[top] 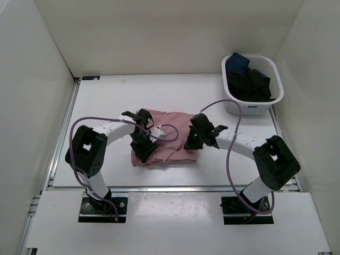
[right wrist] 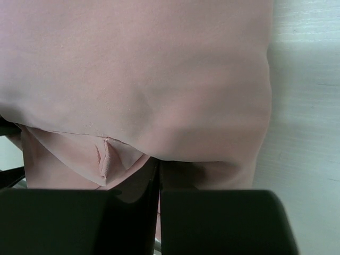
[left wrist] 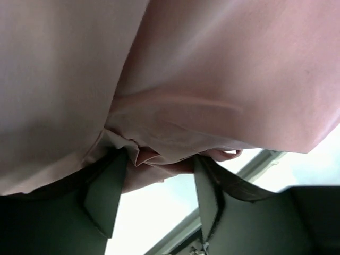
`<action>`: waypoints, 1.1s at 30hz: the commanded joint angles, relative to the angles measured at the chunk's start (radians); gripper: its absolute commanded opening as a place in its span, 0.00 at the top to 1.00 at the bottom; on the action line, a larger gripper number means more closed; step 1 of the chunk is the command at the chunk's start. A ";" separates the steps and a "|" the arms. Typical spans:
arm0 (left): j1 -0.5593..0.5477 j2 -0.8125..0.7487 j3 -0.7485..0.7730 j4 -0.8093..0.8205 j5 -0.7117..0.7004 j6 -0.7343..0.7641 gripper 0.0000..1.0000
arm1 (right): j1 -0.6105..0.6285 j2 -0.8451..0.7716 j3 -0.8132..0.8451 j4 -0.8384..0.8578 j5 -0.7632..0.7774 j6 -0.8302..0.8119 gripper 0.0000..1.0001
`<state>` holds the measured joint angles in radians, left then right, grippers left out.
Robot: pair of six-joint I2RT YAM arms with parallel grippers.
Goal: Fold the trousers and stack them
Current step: Fold the trousers
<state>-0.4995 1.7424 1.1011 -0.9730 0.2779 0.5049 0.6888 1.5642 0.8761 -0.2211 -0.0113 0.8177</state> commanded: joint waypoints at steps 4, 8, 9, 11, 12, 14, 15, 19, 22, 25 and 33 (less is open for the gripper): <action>-0.001 -0.090 0.015 0.060 -0.074 0.021 0.29 | -0.023 -0.021 0.008 -0.073 0.033 -0.017 1.00; -0.001 -0.147 0.115 -0.007 -0.053 0.021 0.23 | -0.034 -0.122 0.059 -0.159 0.045 -0.070 0.85; -0.001 -0.161 0.143 -0.042 -0.036 0.021 0.14 | -0.034 -0.165 0.117 -0.196 0.059 -0.089 0.73; -0.001 -0.220 0.210 -0.067 0.021 0.030 0.04 | -0.034 -0.223 0.187 -0.329 0.137 -0.144 0.36; -0.001 -0.246 0.227 -0.067 0.038 0.030 0.00 | -0.034 -0.240 0.222 -0.374 0.164 -0.166 0.26; -0.001 -0.334 0.258 -0.052 0.049 0.040 0.00 | -0.043 -0.280 0.335 -0.508 0.218 -0.221 0.05; -0.001 -0.358 0.267 -0.043 0.040 0.031 0.00 | -0.060 -0.280 0.371 -0.558 0.259 -0.233 0.01; 0.084 -0.452 0.315 -0.010 -0.058 -0.075 0.00 | -0.208 -0.280 0.466 -0.791 0.286 -0.270 0.01; 0.218 -0.514 0.270 0.058 -0.322 -0.173 0.00 | -0.338 -0.280 0.457 -0.909 0.286 -0.279 0.01; 0.390 -0.550 0.131 0.108 -0.587 -0.195 0.00 | -0.429 -0.302 0.433 -0.937 0.342 -0.288 0.01; 0.881 -0.589 -0.159 0.196 -0.612 -0.213 0.00 | -0.671 -0.271 0.524 -0.856 0.291 -0.351 0.01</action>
<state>0.2726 1.2125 0.9630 -0.8360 -0.2714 0.3225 0.0849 1.2812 1.3186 -1.1004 0.3038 0.5129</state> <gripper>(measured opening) 0.998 0.993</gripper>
